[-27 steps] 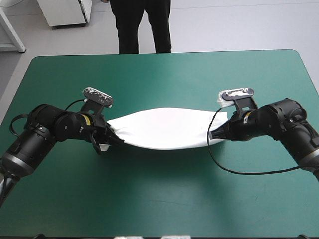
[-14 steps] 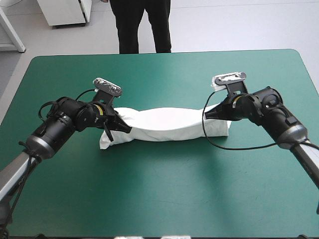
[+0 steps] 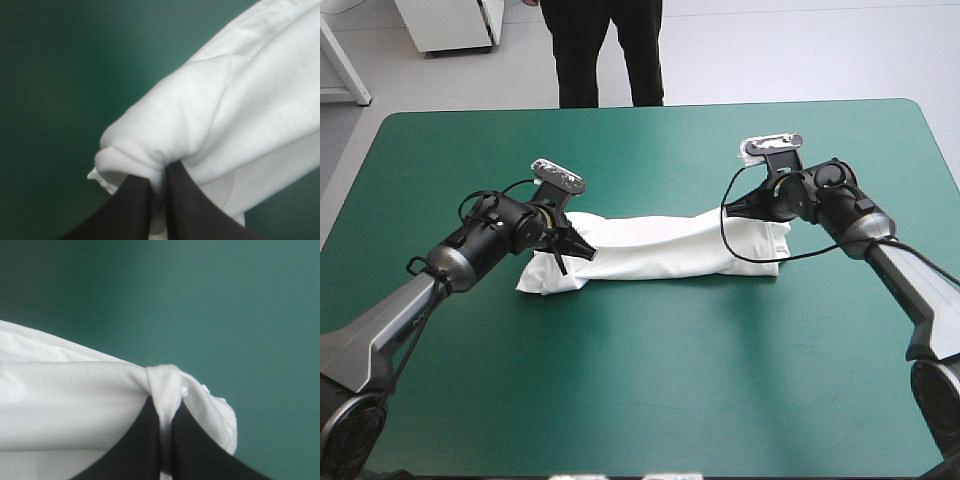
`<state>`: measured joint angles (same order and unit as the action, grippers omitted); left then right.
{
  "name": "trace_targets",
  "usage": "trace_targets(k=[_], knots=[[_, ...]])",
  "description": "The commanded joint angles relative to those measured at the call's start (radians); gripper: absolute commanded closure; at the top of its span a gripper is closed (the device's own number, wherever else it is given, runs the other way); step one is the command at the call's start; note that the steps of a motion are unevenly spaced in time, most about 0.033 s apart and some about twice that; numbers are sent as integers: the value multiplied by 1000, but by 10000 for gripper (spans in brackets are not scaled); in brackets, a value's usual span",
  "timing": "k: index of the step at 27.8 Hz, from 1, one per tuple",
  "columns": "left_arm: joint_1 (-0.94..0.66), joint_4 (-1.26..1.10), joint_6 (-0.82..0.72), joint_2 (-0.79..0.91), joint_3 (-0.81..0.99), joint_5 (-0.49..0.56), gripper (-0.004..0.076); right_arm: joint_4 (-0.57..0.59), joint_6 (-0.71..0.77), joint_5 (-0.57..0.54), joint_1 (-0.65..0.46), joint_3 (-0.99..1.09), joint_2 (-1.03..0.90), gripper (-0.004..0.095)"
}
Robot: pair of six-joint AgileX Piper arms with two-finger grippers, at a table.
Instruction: Fold the cloth
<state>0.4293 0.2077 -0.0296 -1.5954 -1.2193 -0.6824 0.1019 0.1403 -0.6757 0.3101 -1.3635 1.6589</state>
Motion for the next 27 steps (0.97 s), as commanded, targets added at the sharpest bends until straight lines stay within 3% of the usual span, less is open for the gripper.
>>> trace_targets(k=[1,8,13,18,25,27], knots=[[4,22,-34,7,-33,67,734,20,-3,84,-8,-37,-21,925],[4,51,-34,-55,-33,70,723,8,-46,15,-8,-37,47,887],[4,46,-30,-63,-34,48,621,-96,-140,-3,-8,-37,64,705],[4,51,-30,-22,-34,8,511,-111,-146,-26,-8,-39,33,543],[4,75,-27,84,-34,-32,509,-74,-146,-81,-8,-39,-74,528],[4,68,-27,172,-34,-99,509,-67,-146,-124,-8,-39,-147,528]])
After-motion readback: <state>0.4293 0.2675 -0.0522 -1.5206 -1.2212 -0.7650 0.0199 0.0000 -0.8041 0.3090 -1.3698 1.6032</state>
